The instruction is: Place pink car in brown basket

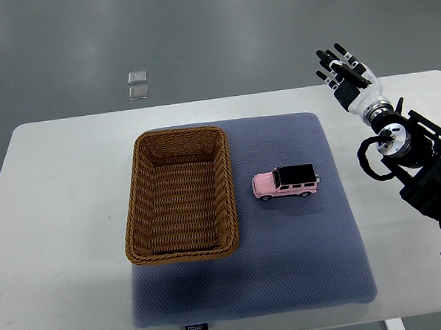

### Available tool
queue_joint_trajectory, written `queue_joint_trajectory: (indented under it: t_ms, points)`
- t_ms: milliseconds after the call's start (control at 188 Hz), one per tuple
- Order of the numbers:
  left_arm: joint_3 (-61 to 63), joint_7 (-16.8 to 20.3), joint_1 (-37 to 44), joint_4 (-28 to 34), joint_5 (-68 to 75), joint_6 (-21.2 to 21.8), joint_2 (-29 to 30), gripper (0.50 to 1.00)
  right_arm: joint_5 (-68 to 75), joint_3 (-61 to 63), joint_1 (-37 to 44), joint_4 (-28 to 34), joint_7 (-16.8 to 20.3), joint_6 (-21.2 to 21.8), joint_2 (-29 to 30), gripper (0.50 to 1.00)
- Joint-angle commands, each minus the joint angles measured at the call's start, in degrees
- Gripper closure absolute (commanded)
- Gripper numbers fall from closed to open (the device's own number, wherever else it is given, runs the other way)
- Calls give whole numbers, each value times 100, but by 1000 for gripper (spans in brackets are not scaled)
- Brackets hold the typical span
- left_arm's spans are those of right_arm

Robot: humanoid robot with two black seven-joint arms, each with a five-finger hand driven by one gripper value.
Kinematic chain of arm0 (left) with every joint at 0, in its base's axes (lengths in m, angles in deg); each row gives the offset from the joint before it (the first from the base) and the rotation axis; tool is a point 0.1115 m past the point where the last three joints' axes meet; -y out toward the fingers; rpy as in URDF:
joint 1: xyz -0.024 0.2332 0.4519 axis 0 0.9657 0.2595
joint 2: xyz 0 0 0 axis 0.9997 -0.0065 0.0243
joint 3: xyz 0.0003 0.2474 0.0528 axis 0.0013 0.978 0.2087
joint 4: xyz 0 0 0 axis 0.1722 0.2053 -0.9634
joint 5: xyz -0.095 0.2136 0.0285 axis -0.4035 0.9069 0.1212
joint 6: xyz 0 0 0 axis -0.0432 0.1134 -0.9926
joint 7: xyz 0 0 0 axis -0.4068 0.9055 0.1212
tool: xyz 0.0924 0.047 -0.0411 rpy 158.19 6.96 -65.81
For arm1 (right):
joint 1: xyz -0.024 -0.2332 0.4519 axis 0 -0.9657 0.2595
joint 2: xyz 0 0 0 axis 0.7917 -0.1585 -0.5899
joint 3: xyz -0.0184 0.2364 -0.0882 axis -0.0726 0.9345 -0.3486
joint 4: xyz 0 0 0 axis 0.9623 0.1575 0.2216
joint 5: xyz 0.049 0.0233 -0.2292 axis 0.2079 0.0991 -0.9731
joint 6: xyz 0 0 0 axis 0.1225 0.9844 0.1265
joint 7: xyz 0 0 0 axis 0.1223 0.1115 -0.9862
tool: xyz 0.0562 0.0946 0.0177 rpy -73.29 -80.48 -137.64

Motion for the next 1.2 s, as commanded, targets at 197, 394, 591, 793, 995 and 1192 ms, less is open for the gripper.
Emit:
queue_joint_trajectory:
  t_ms: [197,394,591,793,995,1192]
  points:
    - [8,0,0,0,27,0,0,500,9,35,9,-3,0,-2,17,603]
    - [-9,0,-26,106,9,61,0,500,9,44,9,-3,0,-2,17,603]
    - [0,0,-26,53,9,44,0,500,9,52,9,-3,0,-2,34,603]
    - [0,0,-35,88,9,44,0,500,35,52,0,-3,-9,-10,78,603]
    - [0,0,-27,79,9,44,0,500,35,26,0,23,-9,-19,70,603]
    - [-9,0,-35,88,9,44,0,500,0,-79,-18,287,-9,-151,-62,603]
